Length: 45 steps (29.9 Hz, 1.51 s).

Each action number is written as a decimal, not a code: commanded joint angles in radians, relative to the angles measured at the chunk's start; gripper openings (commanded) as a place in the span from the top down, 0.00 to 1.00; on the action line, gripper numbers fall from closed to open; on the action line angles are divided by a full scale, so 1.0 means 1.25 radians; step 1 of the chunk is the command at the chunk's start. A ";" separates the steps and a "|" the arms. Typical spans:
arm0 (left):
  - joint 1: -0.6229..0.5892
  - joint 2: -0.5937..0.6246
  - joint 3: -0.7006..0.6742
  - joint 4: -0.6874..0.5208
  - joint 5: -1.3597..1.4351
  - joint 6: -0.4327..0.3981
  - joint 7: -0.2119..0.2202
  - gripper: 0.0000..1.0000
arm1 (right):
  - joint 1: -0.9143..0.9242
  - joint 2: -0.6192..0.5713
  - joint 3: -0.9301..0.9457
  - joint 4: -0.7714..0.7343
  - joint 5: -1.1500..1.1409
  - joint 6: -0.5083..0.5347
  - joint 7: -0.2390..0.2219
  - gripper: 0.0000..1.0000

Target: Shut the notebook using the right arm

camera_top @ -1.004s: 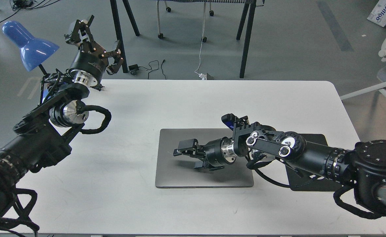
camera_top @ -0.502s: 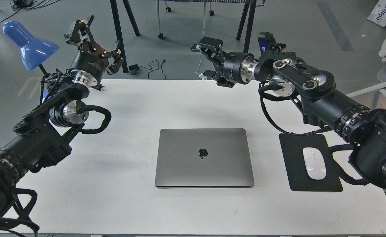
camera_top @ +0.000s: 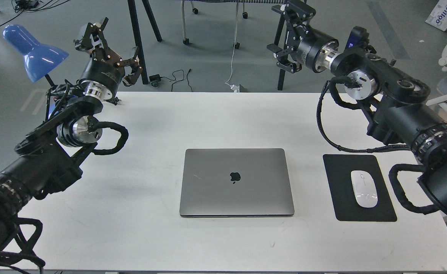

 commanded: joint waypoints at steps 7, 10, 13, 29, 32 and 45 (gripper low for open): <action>0.000 0.000 0.000 0.000 0.000 0.000 0.000 0.00 | -0.109 0.000 0.220 0.055 0.074 0.005 0.023 0.00; 0.000 0.000 0.000 0.000 0.000 0.000 0.000 0.00 | -0.128 0.000 0.241 0.060 0.102 0.005 0.025 0.00; 0.000 0.000 0.000 0.000 0.000 0.000 0.000 0.00 | -0.149 0.003 0.246 0.059 0.117 0.005 0.026 0.00; 0.000 -0.002 0.000 0.000 0.000 0.000 0.000 0.00 | -0.196 0.004 0.247 0.069 0.155 0.005 0.037 0.00; 0.000 0.000 0.000 0.000 0.000 0.000 0.000 0.00 | -0.196 0.003 0.249 0.090 0.155 0.005 0.037 0.00; 0.000 0.000 0.000 0.000 0.000 -0.001 0.000 0.00 | -0.198 0.001 0.252 0.118 0.155 0.005 0.037 0.00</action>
